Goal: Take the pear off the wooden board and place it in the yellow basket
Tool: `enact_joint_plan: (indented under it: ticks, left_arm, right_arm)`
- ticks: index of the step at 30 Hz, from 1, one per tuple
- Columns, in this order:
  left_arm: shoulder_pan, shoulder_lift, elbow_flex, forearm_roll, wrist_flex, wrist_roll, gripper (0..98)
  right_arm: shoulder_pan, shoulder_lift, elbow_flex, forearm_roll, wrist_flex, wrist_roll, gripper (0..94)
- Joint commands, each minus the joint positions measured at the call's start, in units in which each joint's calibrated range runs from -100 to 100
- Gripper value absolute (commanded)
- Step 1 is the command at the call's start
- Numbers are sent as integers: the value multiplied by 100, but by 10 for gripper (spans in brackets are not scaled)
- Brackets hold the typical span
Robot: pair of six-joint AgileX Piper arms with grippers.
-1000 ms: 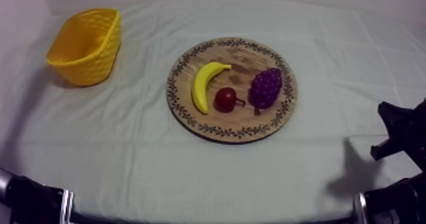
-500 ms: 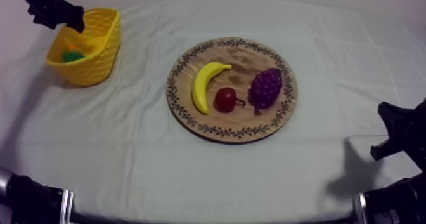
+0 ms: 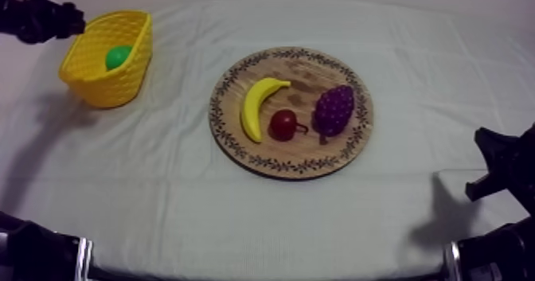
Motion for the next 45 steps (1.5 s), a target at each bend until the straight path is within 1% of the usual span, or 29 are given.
enact_joint_plan:
  ticks: [1, 5, 6, 8, 11, 15, 17, 21, 23, 27, 29, 30, 32, 35, 37, 39, 45]
  left_arm:
    - [3, -1444, 930, -1, -376, 45, 383]
    - [-14, -2476, 1935, -13, -904, 93, 163]
    - [-17, -2714, 2206, -17, -1051, 116, 122]
    - [-27, -3164, 2747, -24, -1350, 155, 63]
    - [-54, -3824, 3557, -29, -1806, 191, 22]
    - [-104, -4716, 4514, -30, -2264, 202, 6]
    - [-115, -5110, 4887, -63, -2349, 258, 3]
    - [-136, -5775, 5514, -202, -2412, 485, 1]
    - [-152, -6088, 5785, -237, -2422, 568, 0]
    - [-181, -6710, 6022, -99, -2141, 378, 0]
    - [-188, -7031, 6060, 29, -1999, 185, 0]
    - [-180, -7200, 6071, 78, -1954, 167, 0]
    - [-154, -7462, 6090, 140, -1894, 306, 0]
    - [-168, -7621, 6102, 178, -1840, 676, 0]
    - [-180, -7660, 6105, 189, -1824, 849, 0]
    - [-148, -7686, 6106, 194, -1816, 899, 0]
    - [-71, -7711, 6108, 198, -1809, 882, 0]
  right_arm:
    - [0, -1, -1, 0, 0, 0, 3]
    - [0, -1, -1, 0, 0, 0, 3]
    - [0, -1, -1, 0, 0, 0, 3]
    - [0, -1, -1, 0, 0, 0, 3]
    - [0, -1, -1, 0, 0, 0, 3]
    - [0, -1, -1, 0, 0, 0, 3]
    - [0, -1, -1, 0, 0, 0, 3]
    - [0, -1, -1, 0, 0, 0, 3]
    - [0, -1, -1, 0, 0, 0, 3]
    - [-2, -1, -1, 0, 0, 2, 3]
    - [-5, -1, -1, 0, 0, 1, 3]
    - [-6, -1, -1, 0, 0, 1, 3]
    - [-7, -1, -1, 0, 0, 0, 3]
    - [-11, -1, -1, 0, 0, 0, 3]
    - [-13, -1, -1, 0, 0, 0, 3]
    - [-14, -1, -1, 0, 0, 0, 3]
    - [-15, -1, -1, 0, 0, 0, 3]
